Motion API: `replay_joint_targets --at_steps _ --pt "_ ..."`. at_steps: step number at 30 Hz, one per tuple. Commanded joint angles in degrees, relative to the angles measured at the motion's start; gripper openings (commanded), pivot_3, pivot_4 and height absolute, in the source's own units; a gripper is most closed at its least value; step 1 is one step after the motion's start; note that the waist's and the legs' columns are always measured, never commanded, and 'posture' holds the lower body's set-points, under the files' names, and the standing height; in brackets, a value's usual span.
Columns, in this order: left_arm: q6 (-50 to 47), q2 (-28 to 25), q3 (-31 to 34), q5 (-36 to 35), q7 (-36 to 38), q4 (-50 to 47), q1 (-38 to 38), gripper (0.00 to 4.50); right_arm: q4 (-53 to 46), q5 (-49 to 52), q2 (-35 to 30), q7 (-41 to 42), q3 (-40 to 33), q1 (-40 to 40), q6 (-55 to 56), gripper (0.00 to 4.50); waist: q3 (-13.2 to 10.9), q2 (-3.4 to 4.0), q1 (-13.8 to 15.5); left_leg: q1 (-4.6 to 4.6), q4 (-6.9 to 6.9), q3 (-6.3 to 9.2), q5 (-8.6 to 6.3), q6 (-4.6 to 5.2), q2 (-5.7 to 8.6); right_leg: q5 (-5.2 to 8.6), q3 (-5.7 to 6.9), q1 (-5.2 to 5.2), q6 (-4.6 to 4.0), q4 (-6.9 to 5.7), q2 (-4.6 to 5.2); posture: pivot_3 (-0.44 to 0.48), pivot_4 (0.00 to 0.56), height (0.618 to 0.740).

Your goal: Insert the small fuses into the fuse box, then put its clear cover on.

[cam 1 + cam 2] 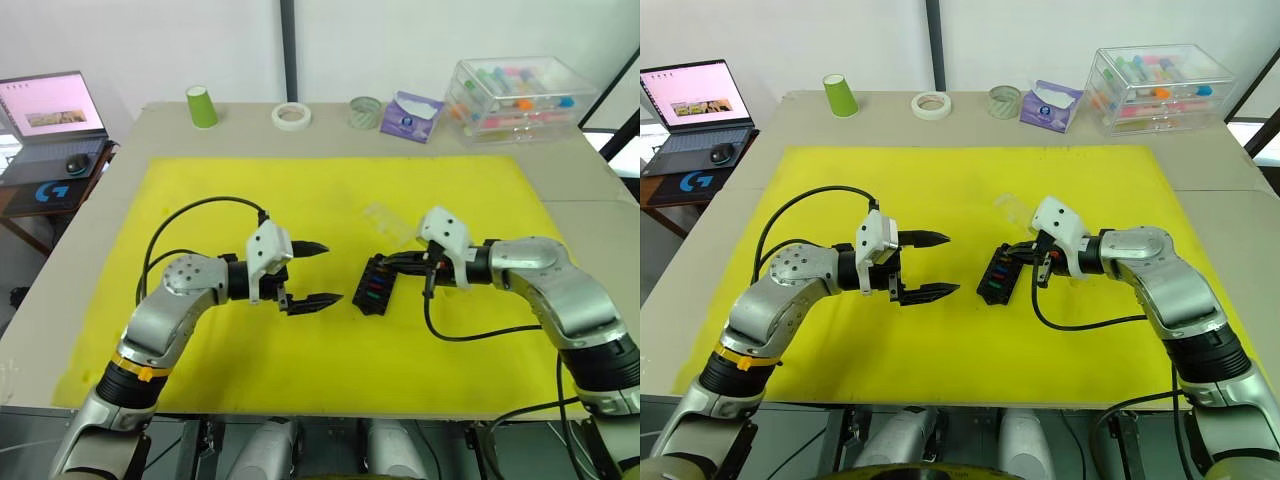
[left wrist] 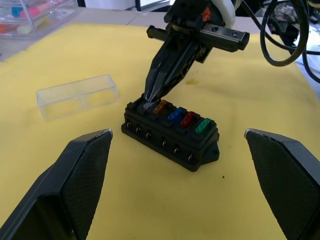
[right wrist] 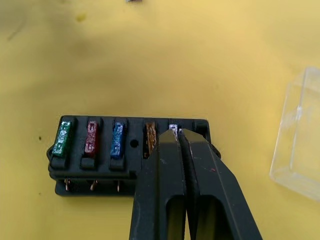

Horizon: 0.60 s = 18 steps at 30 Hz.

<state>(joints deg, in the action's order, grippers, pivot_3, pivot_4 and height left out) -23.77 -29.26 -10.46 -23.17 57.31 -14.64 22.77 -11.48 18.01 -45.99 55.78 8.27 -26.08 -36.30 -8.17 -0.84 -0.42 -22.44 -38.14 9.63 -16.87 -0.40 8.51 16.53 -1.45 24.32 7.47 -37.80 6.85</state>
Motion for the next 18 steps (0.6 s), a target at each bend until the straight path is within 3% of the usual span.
replay_joint_targets --at_steps 1,18 --pt "0.0 -0.4 0.7 -0.7 0.1 -2.0 0.2 4.5 1.3 -1.9 -0.7 0.3 2.1 1.3 -1.4 0.07 0.0 -0.01 0.0 0.0 0.0 0.0 0.0 0.0 0.0 0.0 0.0 -0.01 0.0 0.0 0.0 0.0 0.15 0.74" --pt "0.3 -0.5 0.9 -0.8 0.2 -2.3 -0.7 4.5 0.3 -0.5 -0.1 0.8 0.1 2.0 -1.1 0.07 0.0 -0.03 0.2 0.02 -0.01 0.01 0.0 0.0 0.0 0.0 0.01 -0.04 0.0 0.01 0.0 0.0 0.15 0.74"
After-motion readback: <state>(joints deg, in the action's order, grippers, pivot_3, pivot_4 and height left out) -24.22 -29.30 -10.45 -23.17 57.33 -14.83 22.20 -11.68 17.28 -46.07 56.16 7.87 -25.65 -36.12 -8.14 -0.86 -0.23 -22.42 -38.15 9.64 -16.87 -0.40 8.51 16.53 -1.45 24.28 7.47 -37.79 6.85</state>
